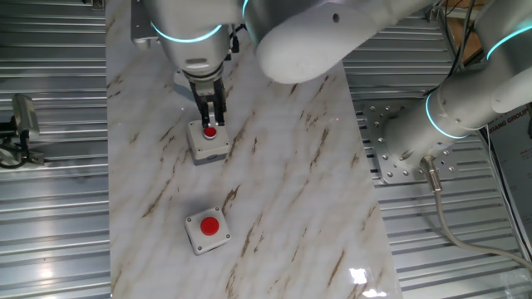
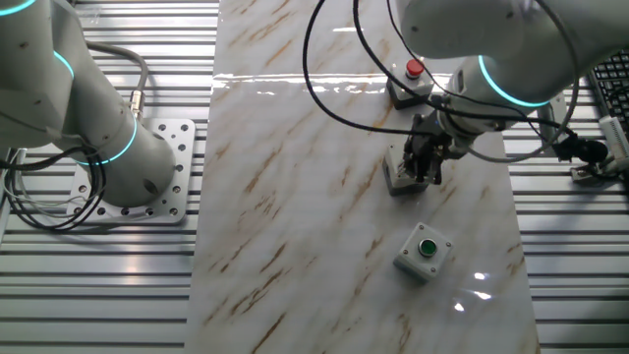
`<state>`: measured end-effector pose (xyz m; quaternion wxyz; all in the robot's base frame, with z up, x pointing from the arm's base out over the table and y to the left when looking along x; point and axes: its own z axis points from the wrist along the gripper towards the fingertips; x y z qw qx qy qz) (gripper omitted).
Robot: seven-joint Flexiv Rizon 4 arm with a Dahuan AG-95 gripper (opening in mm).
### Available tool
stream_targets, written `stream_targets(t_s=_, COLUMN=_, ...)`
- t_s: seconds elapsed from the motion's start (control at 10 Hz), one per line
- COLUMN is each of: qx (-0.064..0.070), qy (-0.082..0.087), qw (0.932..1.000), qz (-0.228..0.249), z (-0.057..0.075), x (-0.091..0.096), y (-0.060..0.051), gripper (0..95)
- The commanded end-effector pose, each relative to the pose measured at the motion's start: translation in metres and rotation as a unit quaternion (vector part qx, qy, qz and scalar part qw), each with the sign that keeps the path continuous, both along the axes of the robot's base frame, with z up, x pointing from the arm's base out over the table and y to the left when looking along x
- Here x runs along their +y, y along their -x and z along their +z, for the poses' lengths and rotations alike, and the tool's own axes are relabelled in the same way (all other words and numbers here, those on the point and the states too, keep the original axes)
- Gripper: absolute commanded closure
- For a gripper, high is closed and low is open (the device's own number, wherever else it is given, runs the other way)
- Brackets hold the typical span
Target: Press three buttons from left to right in sequence
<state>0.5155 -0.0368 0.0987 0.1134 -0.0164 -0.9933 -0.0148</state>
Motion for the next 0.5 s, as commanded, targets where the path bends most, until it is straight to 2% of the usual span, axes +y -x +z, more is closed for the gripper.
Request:
stream_targets(t_s=0.1, qx=0.003, qy=-0.003, qw=1.0000, qz=0.001, z=0.0111, x=0.0025, y=0.0044, gripper=95.0)
stream_targets(t_s=0.3, qx=-0.003, qy=-0.004, qw=1.0000, qz=0.001, z=0.0154, x=0.0039, y=0.0059, gripper=95.0)
stream_targets(t_s=0.5, qx=-0.011, qy=0.001, qw=0.9999, qz=-0.004, z=0.0188, x=0.0076, y=0.0012, gripper=95.0)
